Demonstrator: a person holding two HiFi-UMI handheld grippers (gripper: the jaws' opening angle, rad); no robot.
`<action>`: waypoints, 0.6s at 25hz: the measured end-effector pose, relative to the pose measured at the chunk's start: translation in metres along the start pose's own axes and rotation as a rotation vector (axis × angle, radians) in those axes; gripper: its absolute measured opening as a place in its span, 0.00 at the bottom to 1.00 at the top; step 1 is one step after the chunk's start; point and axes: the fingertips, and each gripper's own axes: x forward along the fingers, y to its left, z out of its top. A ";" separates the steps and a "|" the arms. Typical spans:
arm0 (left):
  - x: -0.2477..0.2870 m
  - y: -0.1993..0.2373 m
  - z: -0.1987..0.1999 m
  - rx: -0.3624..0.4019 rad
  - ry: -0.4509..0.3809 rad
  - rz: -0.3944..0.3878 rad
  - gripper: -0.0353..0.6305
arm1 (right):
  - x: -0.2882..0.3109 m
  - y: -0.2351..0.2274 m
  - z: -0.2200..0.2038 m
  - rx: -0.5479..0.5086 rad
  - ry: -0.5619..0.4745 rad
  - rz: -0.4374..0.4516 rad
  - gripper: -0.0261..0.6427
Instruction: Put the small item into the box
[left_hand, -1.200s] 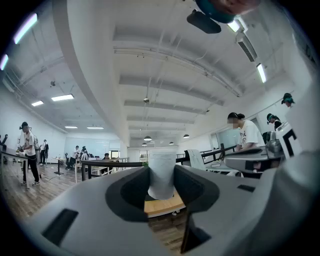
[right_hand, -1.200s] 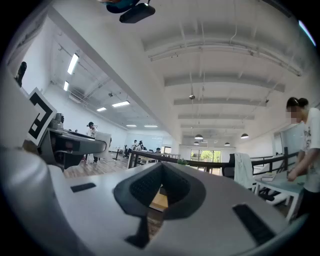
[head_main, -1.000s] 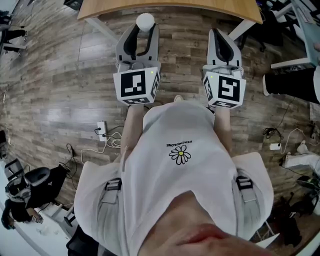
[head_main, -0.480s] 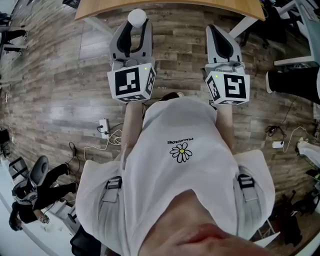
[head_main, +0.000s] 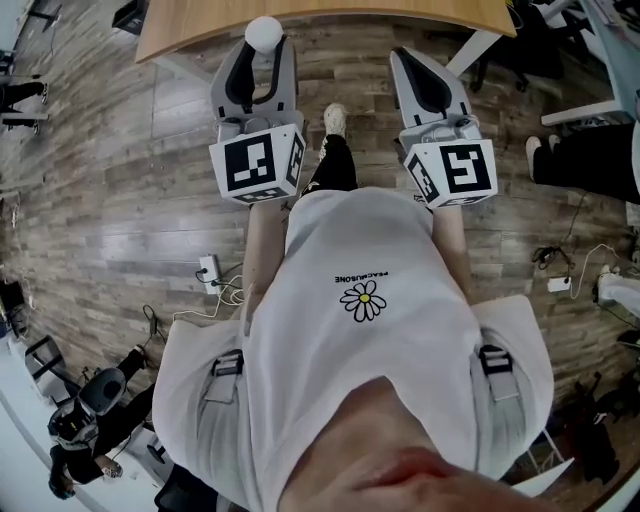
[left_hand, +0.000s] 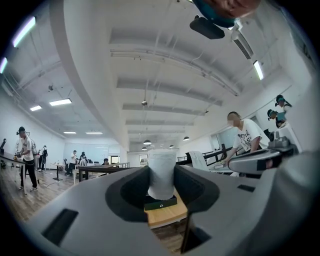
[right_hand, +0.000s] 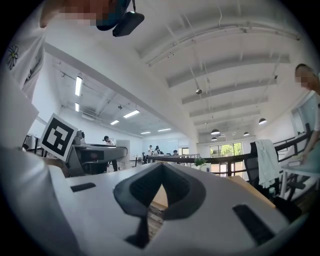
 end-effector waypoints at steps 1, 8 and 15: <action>0.005 0.000 0.001 0.004 -0.005 -0.004 0.31 | 0.003 -0.004 0.001 -0.003 -0.002 -0.004 0.05; 0.051 0.004 -0.002 0.020 -0.038 -0.025 0.31 | 0.021 -0.036 0.000 0.032 -0.033 -0.039 0.05; 0.102 0.017 -0.005 0.003 -0.049 -0.059 0.30 | 0.055 -0.067 0.000 0.014 -0.040 -0.105 0.05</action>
